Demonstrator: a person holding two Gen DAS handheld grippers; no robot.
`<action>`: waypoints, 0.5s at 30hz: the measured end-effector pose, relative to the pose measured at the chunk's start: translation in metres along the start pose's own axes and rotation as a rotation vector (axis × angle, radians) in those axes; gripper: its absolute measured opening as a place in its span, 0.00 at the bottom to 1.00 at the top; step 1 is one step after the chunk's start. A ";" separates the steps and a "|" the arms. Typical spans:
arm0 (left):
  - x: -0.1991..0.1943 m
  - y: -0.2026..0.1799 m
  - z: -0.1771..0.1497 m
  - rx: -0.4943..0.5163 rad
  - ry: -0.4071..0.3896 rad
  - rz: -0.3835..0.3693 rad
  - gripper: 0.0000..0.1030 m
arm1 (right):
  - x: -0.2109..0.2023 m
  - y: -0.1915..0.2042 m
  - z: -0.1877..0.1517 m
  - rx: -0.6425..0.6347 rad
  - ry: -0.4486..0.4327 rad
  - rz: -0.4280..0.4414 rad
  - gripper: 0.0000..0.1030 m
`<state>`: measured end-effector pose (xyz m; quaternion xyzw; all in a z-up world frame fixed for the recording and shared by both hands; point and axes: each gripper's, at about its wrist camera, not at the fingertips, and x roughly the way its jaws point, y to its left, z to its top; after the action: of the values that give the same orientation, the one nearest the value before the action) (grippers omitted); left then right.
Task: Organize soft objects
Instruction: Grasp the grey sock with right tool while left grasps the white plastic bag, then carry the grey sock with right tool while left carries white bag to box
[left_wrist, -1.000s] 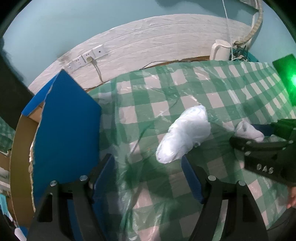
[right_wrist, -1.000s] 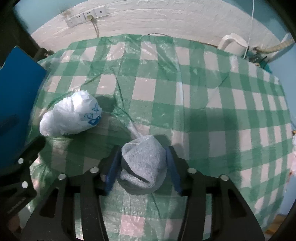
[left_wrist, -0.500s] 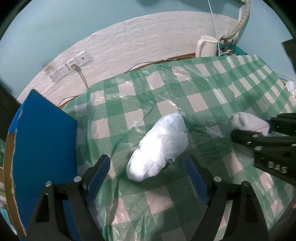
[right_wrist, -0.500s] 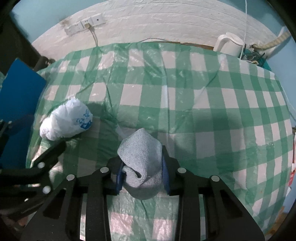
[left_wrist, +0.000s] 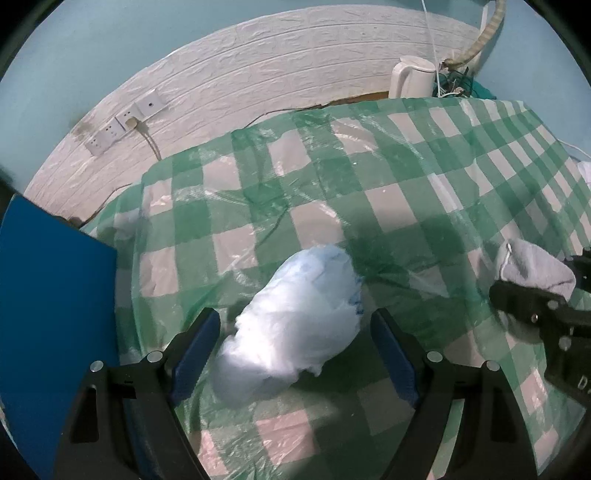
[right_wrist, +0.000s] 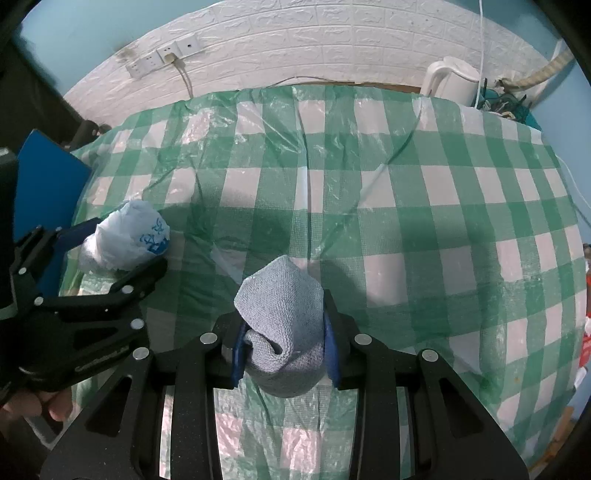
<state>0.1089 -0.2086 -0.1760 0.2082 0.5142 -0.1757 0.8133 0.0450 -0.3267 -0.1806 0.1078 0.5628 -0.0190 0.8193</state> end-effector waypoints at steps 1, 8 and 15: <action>0.000 0.000 0.000 -0.002 0.001 -0.004 0.82 | 0.000 -0.001 0.000 -0.001 0.000 0.002 0.31; 0.002 0.002 0.000 -0.037 0.036 -0.032 0.47 | -0.002 -0.003 -0.002 -0.003 -0.003 0.012 0.31; -0.013 0.002 -0.002 -0.053 0.015 -0.019 0.43 | -0.010 0.004 -0.001 -0.015 -0.020 0.019 0.31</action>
<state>0.1029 -0.2051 -0.1643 0.1832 0.5267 -0.1681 0.8129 0.0410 -0.3230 -0.1713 0.1068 0.5538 -0.0081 0.8258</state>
